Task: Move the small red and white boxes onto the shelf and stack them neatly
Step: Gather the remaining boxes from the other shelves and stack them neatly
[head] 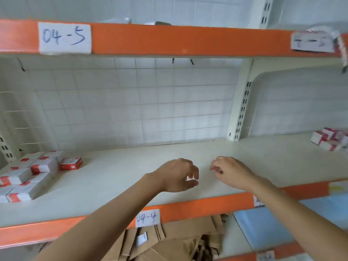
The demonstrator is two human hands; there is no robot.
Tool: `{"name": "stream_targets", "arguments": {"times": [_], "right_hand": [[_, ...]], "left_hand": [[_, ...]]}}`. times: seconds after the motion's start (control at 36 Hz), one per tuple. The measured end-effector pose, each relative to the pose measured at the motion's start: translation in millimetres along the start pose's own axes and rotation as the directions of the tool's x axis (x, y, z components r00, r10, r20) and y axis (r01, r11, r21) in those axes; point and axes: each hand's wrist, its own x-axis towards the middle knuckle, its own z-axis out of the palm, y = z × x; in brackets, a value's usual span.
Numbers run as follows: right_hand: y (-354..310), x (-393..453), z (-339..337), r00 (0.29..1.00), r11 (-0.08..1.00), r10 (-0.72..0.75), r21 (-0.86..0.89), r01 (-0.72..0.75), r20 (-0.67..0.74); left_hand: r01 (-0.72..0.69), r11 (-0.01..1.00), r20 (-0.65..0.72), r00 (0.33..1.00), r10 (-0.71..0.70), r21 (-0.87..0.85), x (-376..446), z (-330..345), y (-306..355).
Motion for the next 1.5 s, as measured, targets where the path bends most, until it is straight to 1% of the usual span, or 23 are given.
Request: {"name": "stream_targets", "arguments": {"times": [0.14,0.19,0.28,0.36,0.44,0.5,0.56,0.69,0.81,0.86,0.94,1.0,1.11,1.22,1.28,1.36,1.44,1.5], "right_hand": [[79,-64,-25,0.993,0.995,0.100,0.004,-0.100,-0.059],[107,-88,-34,0.988,0.990,0.143,0.000,-0.143,-0.060],[147,-116,-49,0.980,0.982,0.189,0.004,-0.189,-0.065],[182,-134,-59,0.957,0.967,0.251,0.090,-0.240,-0.148],[210,-153,-61,0.936,0.948,0.306,0.148,-0.282,-0.172],[226,-163,-62,0.936,0.945,0.315,0.140,-0.295,-0.155],[246,-169,-67,0.933,0.943,0.328,0.113,-0.313,-0.151],[306,-169,-85,0.905,0.918,0.395,0.097,-0.384,-0.155],[354,-161,-112,0.897,0.904,0.422,-0.011,-0.427,-0.133],[376,-155,-127,0.889,0.895,0.431,-0.053,-0.443,-0.154],[410,-145,-137,0.862,0.879,0.460,-0.030,-0.476,-0.214],[428,-141,-132,0.849,0.866,0.485,-0.021,-0.500,-0.209],[464,-134,-121,0.862,0.861,0.482,-0.100,-0.499,-0.154],[493,-118,-132,0.839,0.842,0.520,-0.075,-0.535,-0.160],[505,-109,-134,0.828,0.827,0.549,-0.069,-0.558,-0.113],[514,-101,-126,0.818,0.813,0.575,-0.101,-0.574,-0.026],[524,-94,-114,0.822,0.810,0.566,-0.141,-0.569,-0.062],[529,-93,-110,0.849,0.836,0.523,-0.152,-0.528,-0.074]], "left_hand": [[-0.073,0.997,-0.007,0.997,0.073,-0.023,66,25,72],[-0.101,0.995,0.001,0.995,0.101,-0.024,90,36,99],[-0.119,0.992,-0.035,0.992,0.118,-0.042,121,52,138],[-0.145,0.989,-0.041,0.989,0.143,-0.039,147,68,170],[-0.184,0.983,0.024,0.983,0.184,0.001,177,78,191],[-0.196,0.981,0.028,0.980,0.196,0.002,199,80,199],[-0.216,0.976,0.001,0.976,0.216,-0.026,225,82,206],[-0.247,0.966,-0.031,0.969,0.245,-0.075,291,97,223],[-0.249,0.963,-0.020,0.969,0.248,-0.109,344,104,233],[-0.243,0.961,-0.029,0.970,0.242,-0.133,368,105,237],[-0.245,0.958,-0.040,0.970,0.241,-0.150,397,109,242],[-0.237,0.959,-0.024,0.972,0.236,-0.155,411,114,243],[-0.234,0.962,0.042,0.969,0.242,-0.142,430,118,241],[-0.176,0.974,0.022,0.983,0.181,-0.139,445,118,237],[-0.144,0.980,0.013,0.989,0.148,-0.138,449,119,240],[-0.120,0.987,0.038,0.991,0.125,-0.109,454,121,247],[-0.084,0.992,0.013,0.996,0.085,-0.096,458,119,253],[-0.054,0.993,-0.017,0.998,0.052,-0.107,458,120,259]]}}
